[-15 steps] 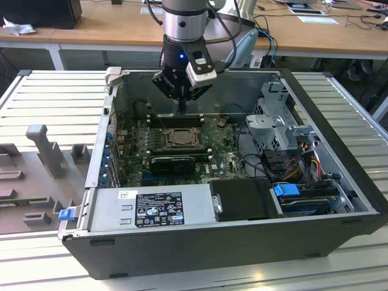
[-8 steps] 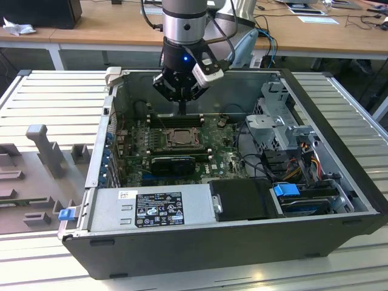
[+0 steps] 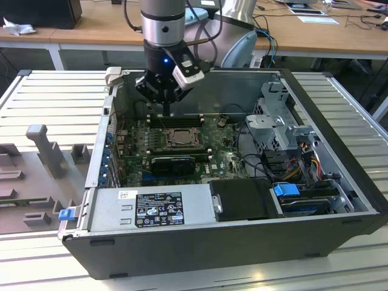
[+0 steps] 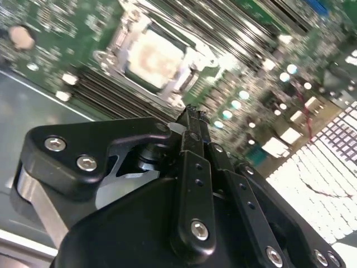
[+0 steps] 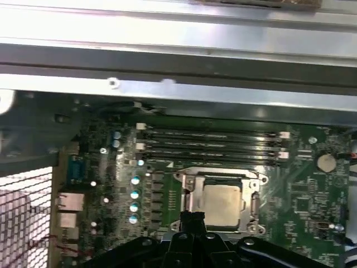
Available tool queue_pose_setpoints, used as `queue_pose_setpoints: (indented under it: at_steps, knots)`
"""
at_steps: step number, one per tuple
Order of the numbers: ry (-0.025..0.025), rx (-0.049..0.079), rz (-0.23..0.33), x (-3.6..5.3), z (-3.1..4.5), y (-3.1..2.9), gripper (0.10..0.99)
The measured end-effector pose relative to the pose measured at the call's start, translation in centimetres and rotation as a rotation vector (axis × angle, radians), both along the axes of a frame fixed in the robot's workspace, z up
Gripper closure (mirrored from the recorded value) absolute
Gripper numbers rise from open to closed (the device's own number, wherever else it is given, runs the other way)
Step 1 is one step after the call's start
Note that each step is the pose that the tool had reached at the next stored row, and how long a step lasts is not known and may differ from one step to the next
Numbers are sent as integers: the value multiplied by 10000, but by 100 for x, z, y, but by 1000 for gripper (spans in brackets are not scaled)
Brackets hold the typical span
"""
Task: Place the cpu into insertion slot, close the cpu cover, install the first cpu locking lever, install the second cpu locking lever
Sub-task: 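Install the first cpu locking lever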
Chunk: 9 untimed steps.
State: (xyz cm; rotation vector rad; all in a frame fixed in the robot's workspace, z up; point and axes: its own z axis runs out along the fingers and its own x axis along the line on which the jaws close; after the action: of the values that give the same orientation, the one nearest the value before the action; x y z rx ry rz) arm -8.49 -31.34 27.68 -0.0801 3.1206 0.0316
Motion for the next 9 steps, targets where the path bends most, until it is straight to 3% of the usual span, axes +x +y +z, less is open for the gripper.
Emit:
queue_pose_setpoints:
  at_steps: [4,9]
  knots:
    - [1,-1,3,-214,-70,0,980]
    - [0,2,2,-312,-107,8,980]
